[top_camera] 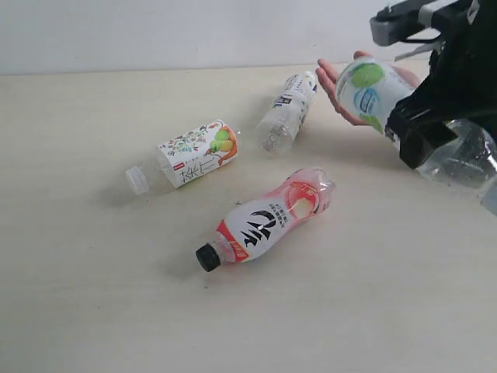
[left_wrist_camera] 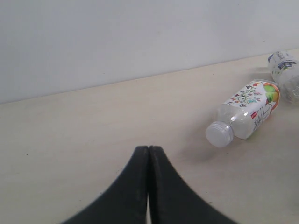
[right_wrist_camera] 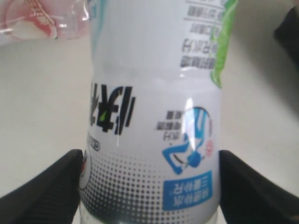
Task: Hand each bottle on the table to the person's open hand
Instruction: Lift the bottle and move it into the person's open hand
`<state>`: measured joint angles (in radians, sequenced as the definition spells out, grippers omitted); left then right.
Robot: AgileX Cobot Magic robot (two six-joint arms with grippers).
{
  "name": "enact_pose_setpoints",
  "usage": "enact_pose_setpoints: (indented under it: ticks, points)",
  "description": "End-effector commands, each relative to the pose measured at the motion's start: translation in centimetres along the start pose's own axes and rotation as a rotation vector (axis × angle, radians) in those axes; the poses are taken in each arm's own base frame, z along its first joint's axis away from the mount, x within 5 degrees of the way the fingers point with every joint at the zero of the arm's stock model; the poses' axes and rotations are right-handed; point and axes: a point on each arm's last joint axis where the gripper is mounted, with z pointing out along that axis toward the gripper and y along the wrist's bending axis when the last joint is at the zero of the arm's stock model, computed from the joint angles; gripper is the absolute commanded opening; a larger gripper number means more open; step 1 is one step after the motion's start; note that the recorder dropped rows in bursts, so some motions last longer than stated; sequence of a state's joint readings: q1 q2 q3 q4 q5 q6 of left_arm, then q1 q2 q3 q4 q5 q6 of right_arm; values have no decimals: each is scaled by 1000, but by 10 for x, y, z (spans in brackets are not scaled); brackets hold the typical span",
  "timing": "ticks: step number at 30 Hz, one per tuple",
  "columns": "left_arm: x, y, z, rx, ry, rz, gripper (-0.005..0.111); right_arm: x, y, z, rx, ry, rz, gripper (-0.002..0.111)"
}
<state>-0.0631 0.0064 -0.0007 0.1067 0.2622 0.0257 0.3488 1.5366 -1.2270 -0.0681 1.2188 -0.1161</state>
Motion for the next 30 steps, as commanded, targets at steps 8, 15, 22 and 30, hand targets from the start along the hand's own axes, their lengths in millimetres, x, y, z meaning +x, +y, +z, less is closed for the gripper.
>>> enact_pose_setpoints:
  ticks: [8, 15, 22, 30]
  points:
    - [-1, 0, 0, 7, -12, -6, 1, -41, -20, -2, 174, -212, 91, 0]
    - [-1, 0, 0, 7, -12, -6, 1, -84, -23, 47, 163, -113, 115, 0]
    - [-1, 0, 0, 7, -12, -6, 1, -102, -23, 75, 155, -65, 156, 0]
    - [-1, 0, 0, 7, -12, -6, 1, -100, -23, 78, 154, -36, 158, 12]
